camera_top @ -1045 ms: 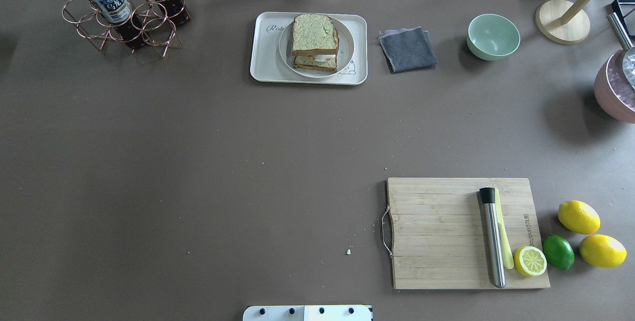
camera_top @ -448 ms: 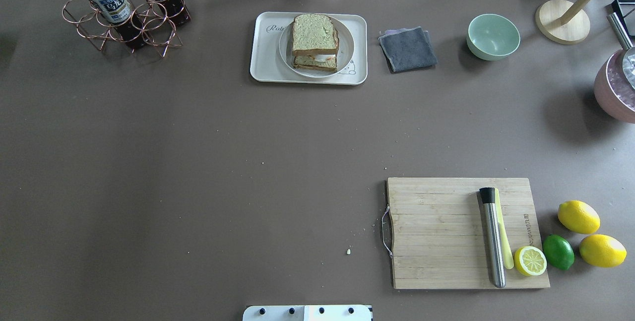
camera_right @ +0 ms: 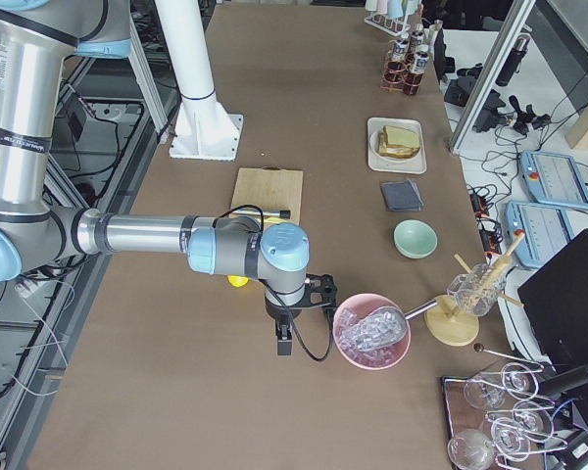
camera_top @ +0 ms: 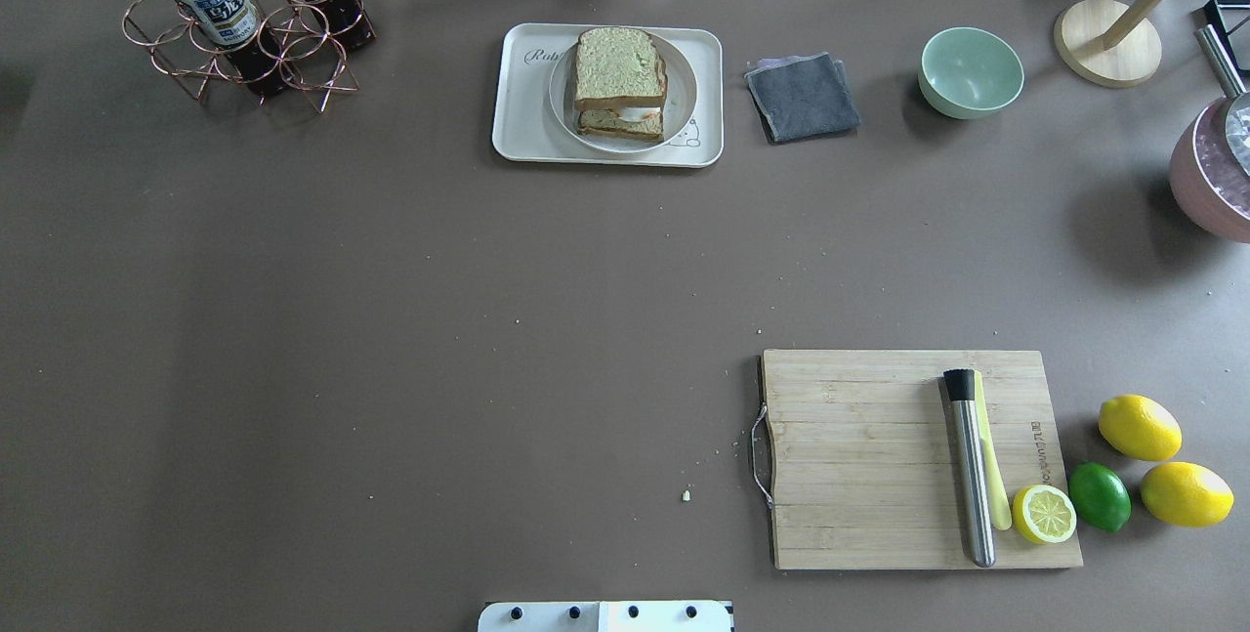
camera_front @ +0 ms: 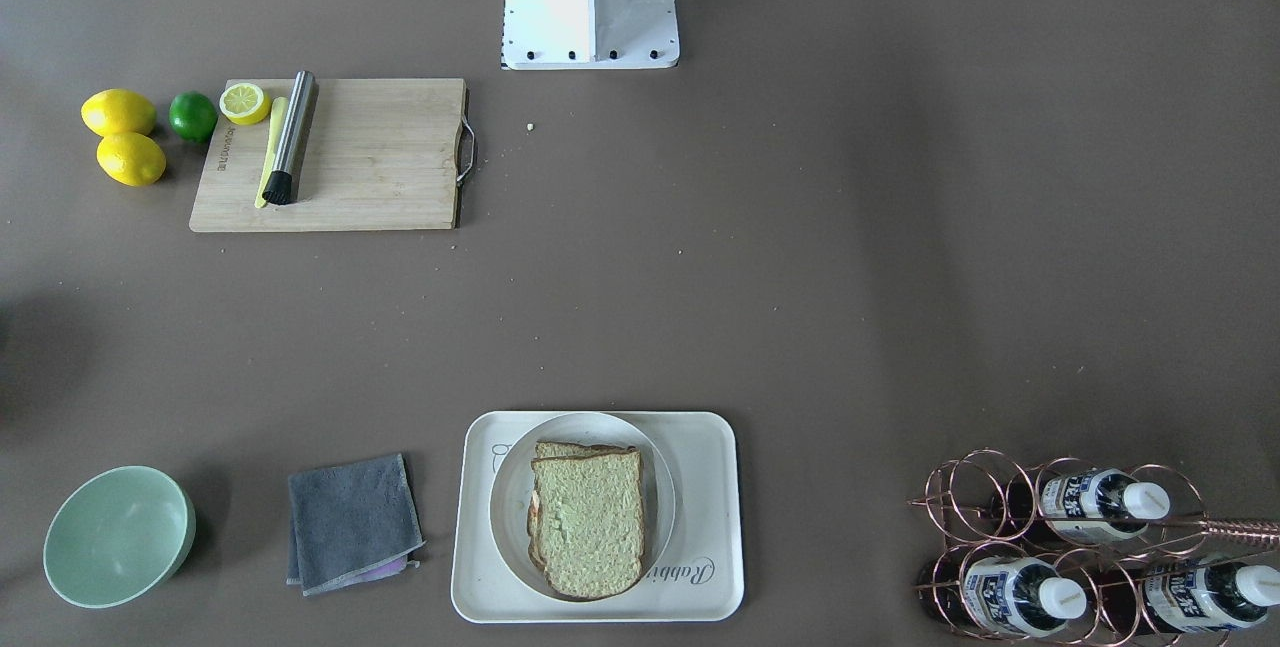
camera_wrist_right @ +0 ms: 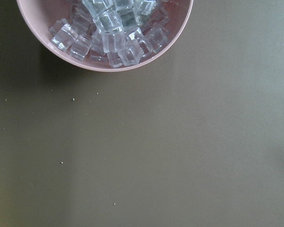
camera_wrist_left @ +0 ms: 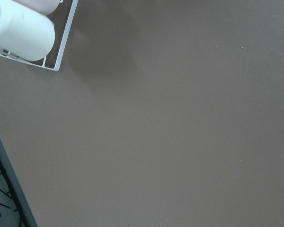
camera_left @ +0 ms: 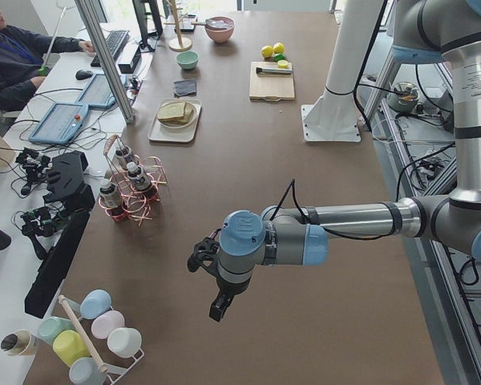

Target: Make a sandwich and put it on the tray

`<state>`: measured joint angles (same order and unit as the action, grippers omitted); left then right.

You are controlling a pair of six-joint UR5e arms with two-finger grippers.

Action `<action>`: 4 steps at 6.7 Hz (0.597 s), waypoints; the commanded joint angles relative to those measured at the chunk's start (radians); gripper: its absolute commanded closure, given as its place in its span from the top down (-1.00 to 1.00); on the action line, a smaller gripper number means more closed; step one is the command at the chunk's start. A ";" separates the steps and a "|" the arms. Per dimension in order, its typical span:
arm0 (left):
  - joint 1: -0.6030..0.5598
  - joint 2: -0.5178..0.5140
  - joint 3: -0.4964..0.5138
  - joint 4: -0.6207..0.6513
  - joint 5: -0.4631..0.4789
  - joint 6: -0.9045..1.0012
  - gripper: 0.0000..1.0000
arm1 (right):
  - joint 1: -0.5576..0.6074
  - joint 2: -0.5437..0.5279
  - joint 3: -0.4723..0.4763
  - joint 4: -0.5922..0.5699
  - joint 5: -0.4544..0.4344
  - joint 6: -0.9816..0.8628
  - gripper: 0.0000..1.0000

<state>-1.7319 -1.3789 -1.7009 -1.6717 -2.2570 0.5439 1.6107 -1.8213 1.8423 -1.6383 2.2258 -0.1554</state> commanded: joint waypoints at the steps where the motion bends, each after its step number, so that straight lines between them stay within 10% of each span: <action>1: -0.008 -0.003 0.000 0.001 0.004 -0.018 0.94 | 0.000 0.001 -0.003 -0.002 0.035 0.005 1.00; 4: -0.008 0.000 0.001 0.004 -0.023 -0.153 0.94 | 0.000 0.007 0.002 -0.002 0.113 0.063 1.00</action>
<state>-1.7394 -1.3804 -1.7011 -1.6698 -2.2748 0.4251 1.6107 -1.8193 1.8421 -1.6397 2.3114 -0.1306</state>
